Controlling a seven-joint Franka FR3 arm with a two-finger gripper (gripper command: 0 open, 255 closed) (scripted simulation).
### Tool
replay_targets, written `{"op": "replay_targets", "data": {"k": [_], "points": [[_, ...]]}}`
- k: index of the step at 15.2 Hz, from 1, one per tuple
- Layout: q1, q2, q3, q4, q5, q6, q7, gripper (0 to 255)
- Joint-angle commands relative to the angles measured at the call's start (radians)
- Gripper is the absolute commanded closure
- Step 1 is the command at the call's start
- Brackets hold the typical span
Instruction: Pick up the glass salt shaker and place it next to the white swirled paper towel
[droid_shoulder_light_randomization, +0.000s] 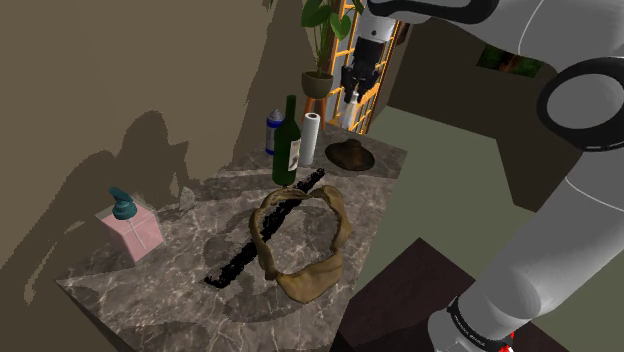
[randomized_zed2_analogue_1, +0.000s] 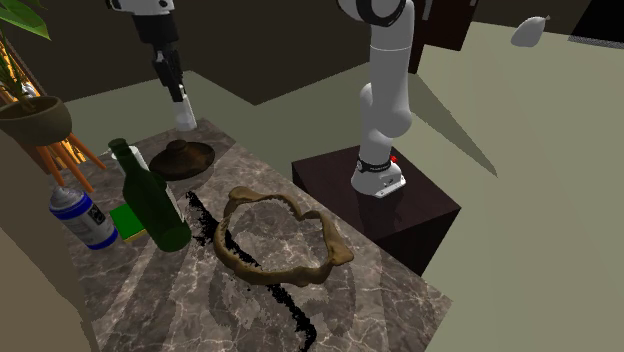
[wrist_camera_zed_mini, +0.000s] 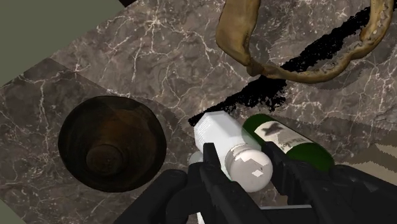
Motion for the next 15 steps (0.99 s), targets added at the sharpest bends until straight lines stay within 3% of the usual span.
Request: {"op": "replay_targets", "data": {"k": [1,15], "points": [[0.0,-0.007,0.0,-0.034,0.001,0.028,-0.001,255],[0.0,-0.029,0.0,-0.251,0.005,0.222,-0.015,255]]}}
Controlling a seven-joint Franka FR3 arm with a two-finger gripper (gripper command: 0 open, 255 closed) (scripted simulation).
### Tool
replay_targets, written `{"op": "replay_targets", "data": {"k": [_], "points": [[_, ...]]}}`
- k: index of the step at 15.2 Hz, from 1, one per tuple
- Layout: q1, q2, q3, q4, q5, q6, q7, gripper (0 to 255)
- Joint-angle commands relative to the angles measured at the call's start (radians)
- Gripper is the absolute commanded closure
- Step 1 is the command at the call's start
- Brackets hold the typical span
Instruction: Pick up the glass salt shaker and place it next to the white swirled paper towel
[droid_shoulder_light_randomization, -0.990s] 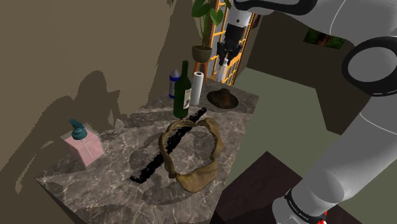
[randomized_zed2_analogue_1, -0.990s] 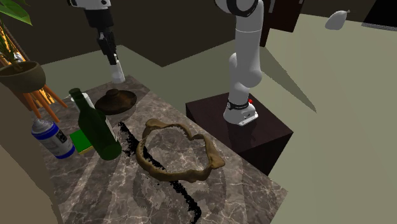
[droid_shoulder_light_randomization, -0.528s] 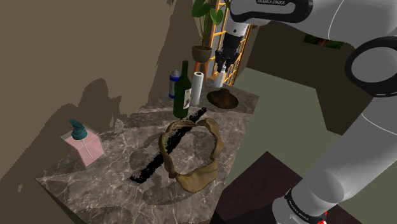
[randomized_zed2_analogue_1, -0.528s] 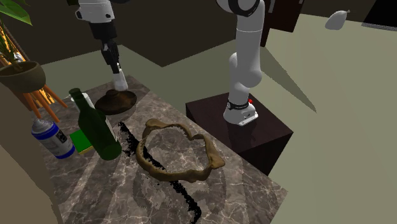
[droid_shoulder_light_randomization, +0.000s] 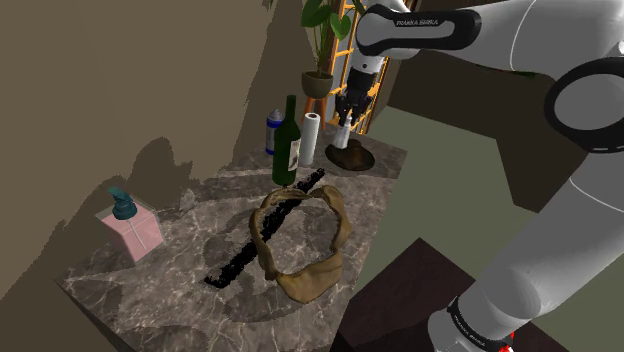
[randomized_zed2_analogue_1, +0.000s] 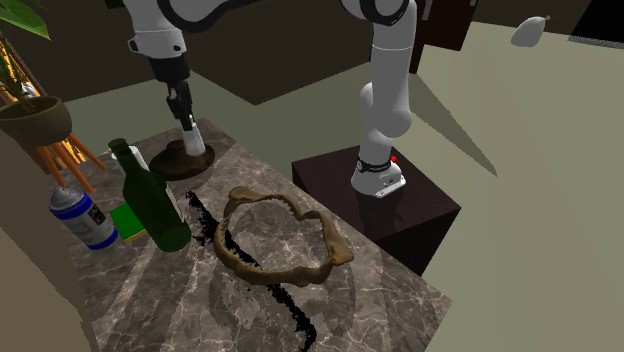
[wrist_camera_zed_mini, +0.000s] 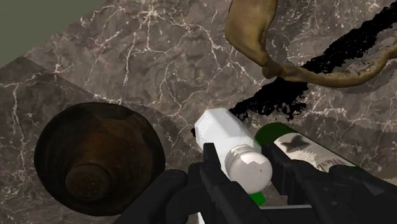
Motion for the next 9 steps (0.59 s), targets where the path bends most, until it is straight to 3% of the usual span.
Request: {"op": "replay_targets", "data": {"k": [1,9], "points": [[0.0,-0.004,0.0,-0.03,0.001,0.027,-0.001,255],[0.001,0.006,0.001,-0.126,0.002,0.132,-0.008,255]]}}
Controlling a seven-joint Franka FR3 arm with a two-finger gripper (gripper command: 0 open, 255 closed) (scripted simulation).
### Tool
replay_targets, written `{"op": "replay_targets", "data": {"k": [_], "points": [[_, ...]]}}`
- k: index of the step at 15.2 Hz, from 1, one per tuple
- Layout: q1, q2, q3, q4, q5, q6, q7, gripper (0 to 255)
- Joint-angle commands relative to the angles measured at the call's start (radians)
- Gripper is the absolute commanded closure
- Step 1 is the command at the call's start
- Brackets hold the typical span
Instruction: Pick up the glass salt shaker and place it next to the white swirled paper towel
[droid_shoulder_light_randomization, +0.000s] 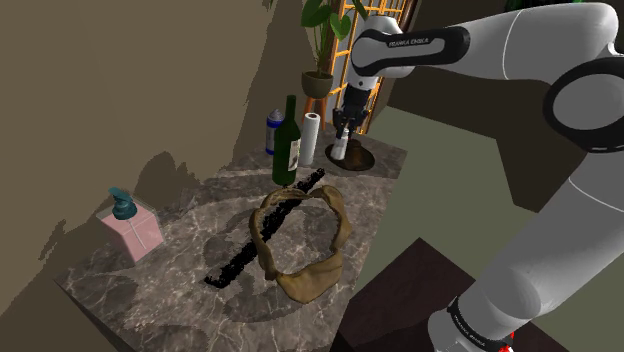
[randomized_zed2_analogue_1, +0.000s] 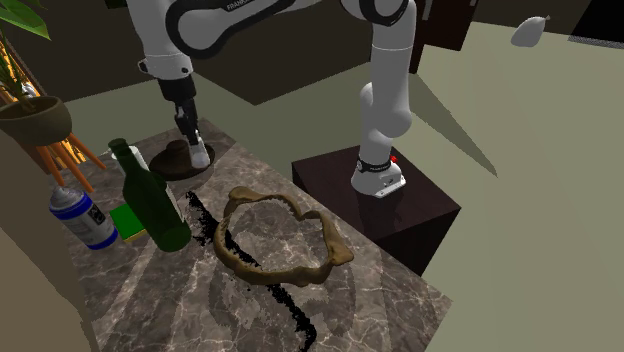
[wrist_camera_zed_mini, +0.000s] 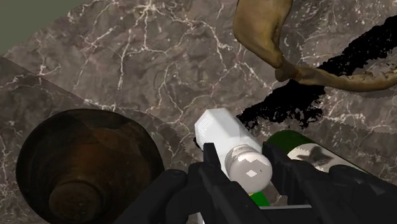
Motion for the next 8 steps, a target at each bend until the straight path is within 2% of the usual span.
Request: {"op": "replay_targets", "data": {"k": [1,8], "points": [[0.001,0.004,0.001,-0.025,0.0,0.029,0.0,255],[0.002,0.025,0.002,-0.094,0.0,0.119,-0.005,255]]}}
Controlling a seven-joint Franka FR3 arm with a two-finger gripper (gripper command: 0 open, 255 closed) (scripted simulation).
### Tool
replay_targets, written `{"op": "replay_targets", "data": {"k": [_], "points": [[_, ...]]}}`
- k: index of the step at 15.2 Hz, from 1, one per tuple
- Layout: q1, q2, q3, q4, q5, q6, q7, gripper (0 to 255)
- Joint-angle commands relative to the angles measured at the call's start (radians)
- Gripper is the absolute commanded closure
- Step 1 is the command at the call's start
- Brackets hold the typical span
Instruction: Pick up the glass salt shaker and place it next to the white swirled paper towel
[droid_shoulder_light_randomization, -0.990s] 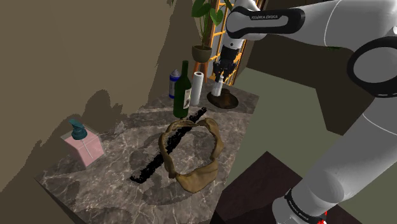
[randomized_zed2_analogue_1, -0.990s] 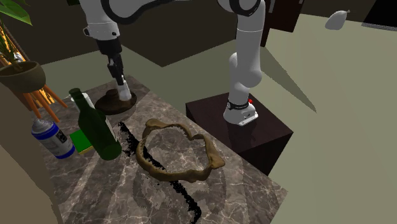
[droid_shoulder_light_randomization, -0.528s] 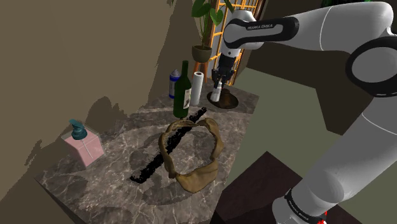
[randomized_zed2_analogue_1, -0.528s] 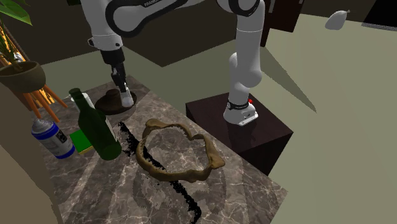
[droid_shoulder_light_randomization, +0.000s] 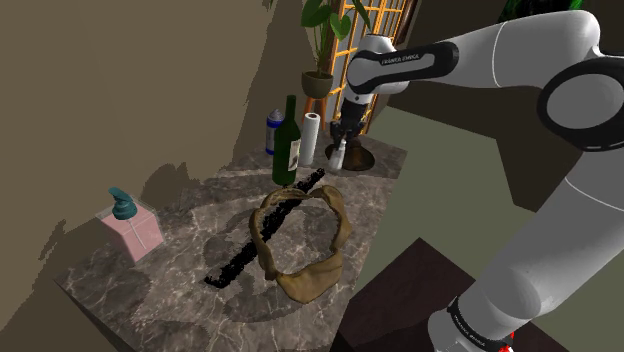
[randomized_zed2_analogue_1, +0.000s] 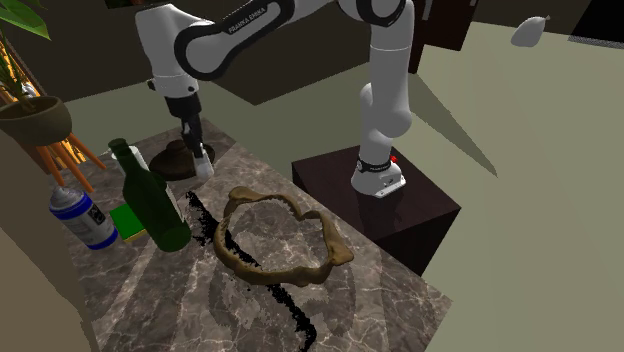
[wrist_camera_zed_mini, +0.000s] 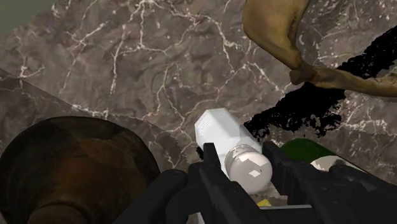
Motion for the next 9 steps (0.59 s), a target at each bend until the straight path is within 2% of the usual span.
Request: {"op": "replay_targets", "data": {"k": [1,9], "points": [[0.002,0.007,0.001,-0.018,0.0,0.026,0.001,255],[0.003,0.045,0.002,-0.081,-0.001,0.127,-0.004,255]]}}
